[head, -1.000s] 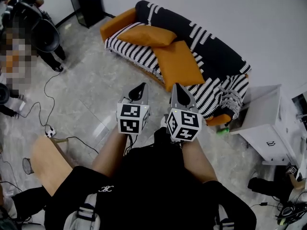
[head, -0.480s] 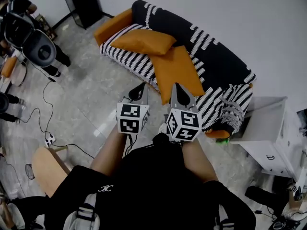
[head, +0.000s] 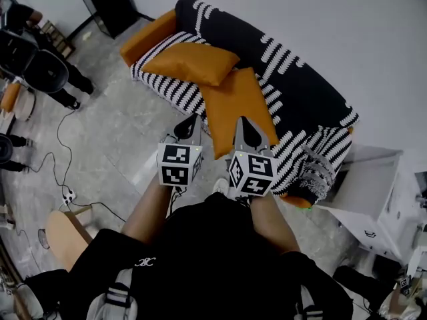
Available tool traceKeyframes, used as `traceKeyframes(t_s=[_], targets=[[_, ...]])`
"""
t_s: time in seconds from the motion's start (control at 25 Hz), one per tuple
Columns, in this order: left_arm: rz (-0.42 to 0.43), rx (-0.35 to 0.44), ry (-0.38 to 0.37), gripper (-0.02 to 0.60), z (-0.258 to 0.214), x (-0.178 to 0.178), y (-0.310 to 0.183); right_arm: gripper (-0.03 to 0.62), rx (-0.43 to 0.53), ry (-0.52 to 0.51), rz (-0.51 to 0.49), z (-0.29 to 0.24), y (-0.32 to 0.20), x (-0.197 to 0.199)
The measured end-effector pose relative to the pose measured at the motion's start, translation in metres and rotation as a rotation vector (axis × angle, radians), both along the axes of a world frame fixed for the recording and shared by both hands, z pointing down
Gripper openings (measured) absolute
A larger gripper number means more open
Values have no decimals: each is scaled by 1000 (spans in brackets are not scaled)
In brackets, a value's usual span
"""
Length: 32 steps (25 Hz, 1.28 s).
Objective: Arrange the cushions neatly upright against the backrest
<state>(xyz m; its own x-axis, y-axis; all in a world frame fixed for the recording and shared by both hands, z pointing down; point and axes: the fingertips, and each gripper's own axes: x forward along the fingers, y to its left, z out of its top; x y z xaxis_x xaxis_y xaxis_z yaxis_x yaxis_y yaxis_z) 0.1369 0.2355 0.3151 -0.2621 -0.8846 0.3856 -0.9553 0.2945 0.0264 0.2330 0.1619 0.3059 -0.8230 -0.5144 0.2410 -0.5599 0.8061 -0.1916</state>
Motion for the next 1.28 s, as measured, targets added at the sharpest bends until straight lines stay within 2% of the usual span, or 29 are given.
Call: traceKeyframes(t_s=[0.28,0.4,0.52,0.68,0.88,1.08,1.28], targets=[[-21,-70,0,8,14,-19,-44,8,-33,8,-3,11,-54,-13],[-11,-104,34,8,29,-26,-57,8,-60,25,-3,23,-67,-19],[0,-105,88,8,34,-31,-71,8,-84,51,4,35,-78,-23],[20,-138,53,8,42,-41,-85,8,-103,73,23,46,-88,-28],[81,-187,60,8,69,-56,-106,8,-123,97,79,63,-100,-39],[185,-220,81,8,93,-86,-128,8,-172,136,174,91,-113,-62],[274,-271,156,8,133,-129,-148,8,-232,204,290,130,-119,-80]])
